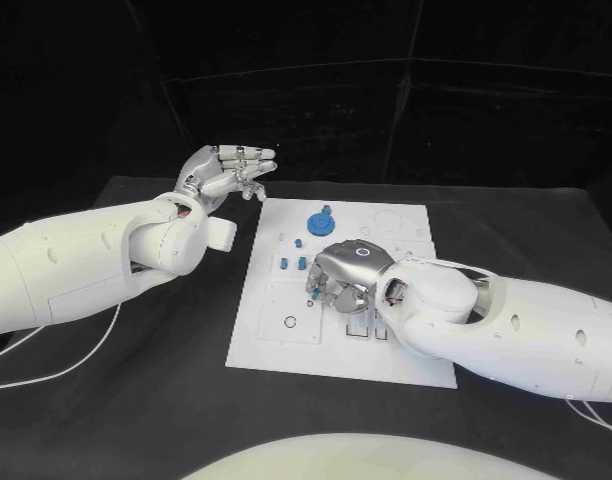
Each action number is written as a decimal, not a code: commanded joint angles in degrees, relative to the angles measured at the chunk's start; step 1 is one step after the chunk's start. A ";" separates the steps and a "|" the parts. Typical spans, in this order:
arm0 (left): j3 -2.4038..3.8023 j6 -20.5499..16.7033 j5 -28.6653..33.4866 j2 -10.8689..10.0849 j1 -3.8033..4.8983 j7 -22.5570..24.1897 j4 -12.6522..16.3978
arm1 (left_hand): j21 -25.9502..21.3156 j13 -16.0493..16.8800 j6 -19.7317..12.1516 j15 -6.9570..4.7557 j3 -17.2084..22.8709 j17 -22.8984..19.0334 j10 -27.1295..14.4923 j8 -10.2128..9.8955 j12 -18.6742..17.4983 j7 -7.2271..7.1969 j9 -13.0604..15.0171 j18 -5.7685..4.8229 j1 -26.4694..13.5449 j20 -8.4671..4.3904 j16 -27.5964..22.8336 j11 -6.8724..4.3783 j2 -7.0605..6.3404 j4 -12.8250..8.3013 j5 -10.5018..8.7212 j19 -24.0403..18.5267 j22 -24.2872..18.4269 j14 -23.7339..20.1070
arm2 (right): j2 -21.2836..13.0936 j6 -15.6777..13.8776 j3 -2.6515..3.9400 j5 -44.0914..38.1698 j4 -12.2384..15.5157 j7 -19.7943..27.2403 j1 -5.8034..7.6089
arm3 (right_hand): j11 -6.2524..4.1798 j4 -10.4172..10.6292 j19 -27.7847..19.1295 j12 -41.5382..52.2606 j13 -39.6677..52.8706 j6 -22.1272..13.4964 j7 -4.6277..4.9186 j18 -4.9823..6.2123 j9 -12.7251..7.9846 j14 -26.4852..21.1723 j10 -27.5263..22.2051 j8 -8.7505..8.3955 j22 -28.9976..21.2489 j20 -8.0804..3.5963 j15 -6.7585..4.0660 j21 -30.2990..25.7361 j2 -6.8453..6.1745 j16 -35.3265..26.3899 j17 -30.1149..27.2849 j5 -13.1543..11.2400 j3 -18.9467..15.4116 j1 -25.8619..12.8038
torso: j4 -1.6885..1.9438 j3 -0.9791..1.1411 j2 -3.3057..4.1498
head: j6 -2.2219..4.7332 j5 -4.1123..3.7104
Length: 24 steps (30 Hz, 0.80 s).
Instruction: Assemble the parts on the task board
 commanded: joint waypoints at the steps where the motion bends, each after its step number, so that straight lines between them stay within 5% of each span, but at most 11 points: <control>1: 0.05 0.62 0.16 0.09 0.09 0.12 0.00 | -0.32 -0.05 -0.05 -0.02 0.02 -0.05 -0.51 0.34 0.32 0.43 -0.06 0.79 0.42 0.01 -0.26 -0.07 0.06 -0.45 0.06 -0.41 -0.08 -0.53 | 0.35 1.40 0.03 -0.33 -0.08 1.16 -0.21 | 0.37 -0.35 -0.22 -0.30 0.04 -0.19 0.40 -1.03 0.09 2.57 0.16 -0.07 -0.10 -0.13 -0.22 0.12 -0.10 0.32 -0.08 0.25 -0.04 0.07 | 0.00 -0.02 -0.02 | -0.25 0.24; 24: 0.05 0.85 0.16 -0.04 0.09 0.01 -0.05 | -0.32 -0.05 -0.05 -0.02 0.02 -0.05 -0.51 0.34 0.32 0.43 -0.06 0.79 0.42 0.01 -0.26 -0.07 0.06 -0.45 0.06 -0.41 -0.08 -0.53 | 1.08 1.56 0.03 -3.17 -0.54 0.77 -0.70 | 0.39 -0.40 -0.21 -0.33 0.04 -0.21 0.42 -1.04 0.09 2.57 0.14 -0.10 -0.05 -0.12 -0.20 0.15 -0.10 0.34 -0.06 0.28 -0.03 0.06 | 0.00 -0.04 0.03 | -0.56 0.56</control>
